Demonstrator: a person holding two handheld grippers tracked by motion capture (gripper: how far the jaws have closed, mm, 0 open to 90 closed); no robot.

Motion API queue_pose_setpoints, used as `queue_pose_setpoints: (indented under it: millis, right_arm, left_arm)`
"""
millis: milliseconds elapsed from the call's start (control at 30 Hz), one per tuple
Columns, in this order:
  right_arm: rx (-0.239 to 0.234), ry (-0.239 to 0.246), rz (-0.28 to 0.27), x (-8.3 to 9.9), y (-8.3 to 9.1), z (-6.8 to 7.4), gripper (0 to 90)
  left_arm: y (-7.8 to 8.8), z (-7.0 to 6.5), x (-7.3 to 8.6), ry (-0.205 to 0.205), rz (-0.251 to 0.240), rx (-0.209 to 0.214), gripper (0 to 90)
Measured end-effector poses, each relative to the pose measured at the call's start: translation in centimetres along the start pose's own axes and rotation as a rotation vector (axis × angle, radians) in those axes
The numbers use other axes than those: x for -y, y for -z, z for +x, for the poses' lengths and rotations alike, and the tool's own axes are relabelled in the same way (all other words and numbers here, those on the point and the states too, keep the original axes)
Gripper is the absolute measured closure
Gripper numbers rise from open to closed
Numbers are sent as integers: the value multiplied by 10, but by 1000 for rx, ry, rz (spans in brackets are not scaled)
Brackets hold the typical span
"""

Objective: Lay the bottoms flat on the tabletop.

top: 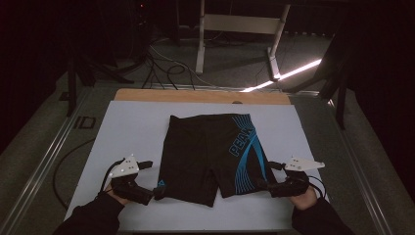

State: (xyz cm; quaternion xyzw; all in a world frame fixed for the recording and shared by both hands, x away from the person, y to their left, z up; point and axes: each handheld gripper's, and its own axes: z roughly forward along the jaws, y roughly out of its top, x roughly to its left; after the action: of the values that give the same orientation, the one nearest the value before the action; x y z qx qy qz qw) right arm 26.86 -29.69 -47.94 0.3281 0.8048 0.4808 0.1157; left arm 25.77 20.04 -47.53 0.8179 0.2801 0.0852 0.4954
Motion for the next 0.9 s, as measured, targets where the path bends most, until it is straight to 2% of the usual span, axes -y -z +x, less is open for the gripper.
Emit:
queue_pose_setpoints:
  millis: [67, 100, 133, 200, 267, 300, 400, 433, 500, 533, 600, 700, 733, 833, 900]
  right_arm:
    - [-4, 18, -5, -1, -3, 4, 149]
    - [9, 19, 4, -1, -4, 5, 149]
    - [19, 24, 22, -1, -3, 5, 148]
    - [46, 32, 21, 0, 0, 3, 146]
    - [39, 10, 10, 3, 6, 0, 147]
    - [60, 9, 10, 5, 9, -1, 152]
    - [78, -2, 24, 11, 18, -4, 200]
    - [85, -7, 30, 14, 21, -6, 238]
    - [104, -19, 48, 19, 26, -9, 267]
    - [107, -25, 61, 22, 28, -12, 315]
    - [119, -13, 90, 28, 30, -15, 347]
    - [113, -1, 157, 36, 27, -18, 412]
    - [121, 9, 177, 38, 25, -18, 462]
    - [126, 10, 200, 38, 20, -20, 581]
    - [130, 15, 208, 38, 19, -20, 619]
  left_arm:
    - [0, -2, 0, -5, 2, 5, 19]
    - [-1, -6, 0, -17, 11, -16, 20]
    - [-1, -8, -1, -24, 15, -14, 23]
    - [-2, -16, -6, -23, 36, -4, 31]
    - [-7, -30, -12, -41, 35, 38, 43]
    - [-11, -37, -15, -52, 31, 67, 63]
    - [-28, -60, -24, -94, 50, 128, 122]
    - [-34, -66, -26, -97, 53, 147, 153]
    - [-47, -75, -30, -110, 60, 177, 157]
    - [-53, -78, -32, -115, 69, 192, 167]
    - [-66, -84, -36, -118, 94, 201, 207]
    - [-87, -90, -40, -130, 130, 225, 302]
    - [-93, -91, -40, -137, 139, 238, 328]
    - [-113, -96, -41, -167, 189, 252, 407]
    - [-122, -99, -42, -188, 211, 266, 460]
